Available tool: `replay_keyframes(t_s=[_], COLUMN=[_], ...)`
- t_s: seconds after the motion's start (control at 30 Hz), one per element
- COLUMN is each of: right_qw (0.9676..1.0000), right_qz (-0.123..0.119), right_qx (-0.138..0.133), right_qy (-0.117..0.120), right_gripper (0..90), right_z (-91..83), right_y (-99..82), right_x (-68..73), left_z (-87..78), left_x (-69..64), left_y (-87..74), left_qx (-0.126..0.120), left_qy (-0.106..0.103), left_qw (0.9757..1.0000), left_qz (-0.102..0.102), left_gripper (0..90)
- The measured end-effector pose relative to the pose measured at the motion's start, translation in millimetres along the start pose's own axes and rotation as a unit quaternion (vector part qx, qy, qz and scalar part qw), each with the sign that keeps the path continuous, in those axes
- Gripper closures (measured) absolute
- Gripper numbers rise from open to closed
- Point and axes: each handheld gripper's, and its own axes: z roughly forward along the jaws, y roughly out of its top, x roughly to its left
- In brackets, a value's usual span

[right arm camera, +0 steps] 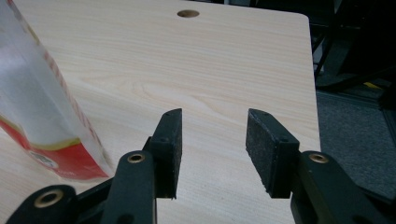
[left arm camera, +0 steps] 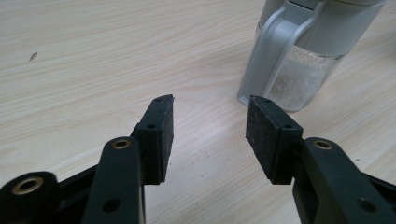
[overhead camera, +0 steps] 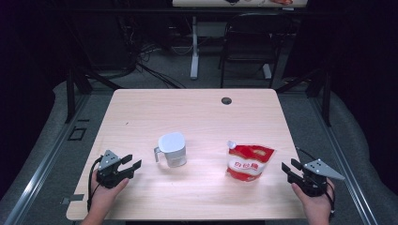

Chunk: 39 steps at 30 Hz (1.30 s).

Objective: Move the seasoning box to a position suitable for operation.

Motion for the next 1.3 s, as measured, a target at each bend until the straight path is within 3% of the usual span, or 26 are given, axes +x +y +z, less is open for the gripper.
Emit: replay_keyframes(t_s=[0.33, 0.57, 0.63, 0.77, 1.0, 1.3], right_qw=[1.0000, 0.9999, 1.0000, 0.9999, 0.9999, 0.9999], right_qz=[-0.004, -0.002, 0.001, -0.001, -0.002, 0.004], right_qx=[0.008, 0.013, 0.006, 0.012, 0.011, 0.008], right_qy=[0.002, -0.004, -0.003, -0.002, -0.004, -0.007], right_gripper=[57.2, 54.7, 54.6, 53.8, 52.6, 52.2], right_z=[0.2, 1.0, 0.8, 1.9, 2.6, -3.0], right_y=[-0.5, -1.1, -0.6, -0.3, 0.3, -2.8], right_x=[0.7, -0.3, -0.3, -0.5, -0.3, -2.3], left_z=[8.8, 16.0, 21.6, 30.3, 48.4, 56.6], left_x=[-7.5, -21.2, -28.0, -33.0, -40.4, -42.9], left_y=[3.8, 10.6, 12.4, 14.7, 22.0, 26.7], left_qx=[-0.001, -0.015, -0.009, -0.006, -0.004, -0.003], left_qy=[-0.001, -0.018, -0.012, -0.016, -0.002, 0.002], left_qw=[1.0000, 0.9996, 0.9994, 0.9992, 0.9996, 0.9995], left_qz=[0.004, 0.014, 0.030, 0.035, 0.027, 0.031], left_gripper=[52.4, 51.3, 51.2, 51.2, 55.4, 63.1])
